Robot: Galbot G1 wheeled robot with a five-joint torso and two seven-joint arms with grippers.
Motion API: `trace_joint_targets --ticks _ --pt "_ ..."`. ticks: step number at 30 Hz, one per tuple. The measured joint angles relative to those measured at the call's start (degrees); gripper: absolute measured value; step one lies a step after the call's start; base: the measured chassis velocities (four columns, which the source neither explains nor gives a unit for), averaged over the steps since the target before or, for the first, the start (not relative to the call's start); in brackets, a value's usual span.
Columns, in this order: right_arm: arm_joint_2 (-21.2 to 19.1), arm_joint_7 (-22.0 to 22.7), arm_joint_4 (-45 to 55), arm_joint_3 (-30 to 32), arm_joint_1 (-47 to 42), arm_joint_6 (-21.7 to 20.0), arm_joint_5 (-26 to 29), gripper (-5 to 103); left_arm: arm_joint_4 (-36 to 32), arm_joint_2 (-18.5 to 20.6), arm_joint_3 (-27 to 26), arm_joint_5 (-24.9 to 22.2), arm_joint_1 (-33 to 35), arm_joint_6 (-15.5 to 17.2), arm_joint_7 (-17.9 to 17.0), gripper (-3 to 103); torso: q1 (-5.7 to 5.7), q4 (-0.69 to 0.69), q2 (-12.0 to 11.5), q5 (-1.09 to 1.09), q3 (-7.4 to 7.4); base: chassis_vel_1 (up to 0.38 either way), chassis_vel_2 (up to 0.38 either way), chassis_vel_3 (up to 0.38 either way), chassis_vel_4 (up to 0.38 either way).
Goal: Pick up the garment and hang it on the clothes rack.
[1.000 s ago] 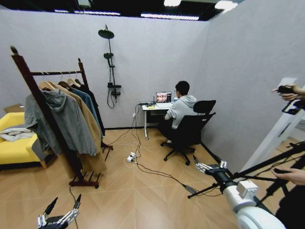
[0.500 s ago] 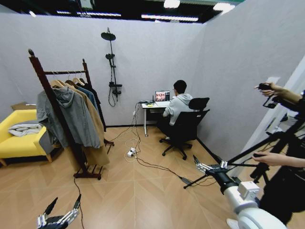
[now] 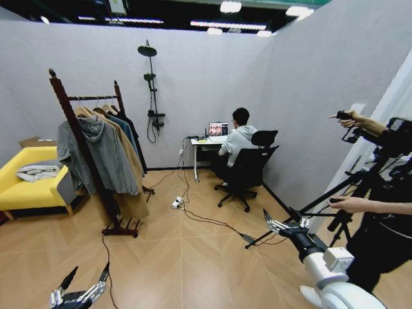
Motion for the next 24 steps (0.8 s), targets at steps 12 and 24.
trace_joint_targets --ticks 12,24 --pt "0.5 0.3 -0.2 -0.4 0.2 0.0 -0.6 100 0.0 0.0 0.0 0.0 0.0 0.0 0.0 100 -0.05 0.0 0.0 0.01 -0.01 0.0 0.0 0.0 0.0" --pt "0.5 0.4 -0.3 -0.4 0.2 0.0 -0.7 100 0.0 0.0 0.0 0.0 0.0 0.0 0.0 100 -0.04 0.0 0.0 0.01 -0.01 0.0 0.0 0.0 0.0"
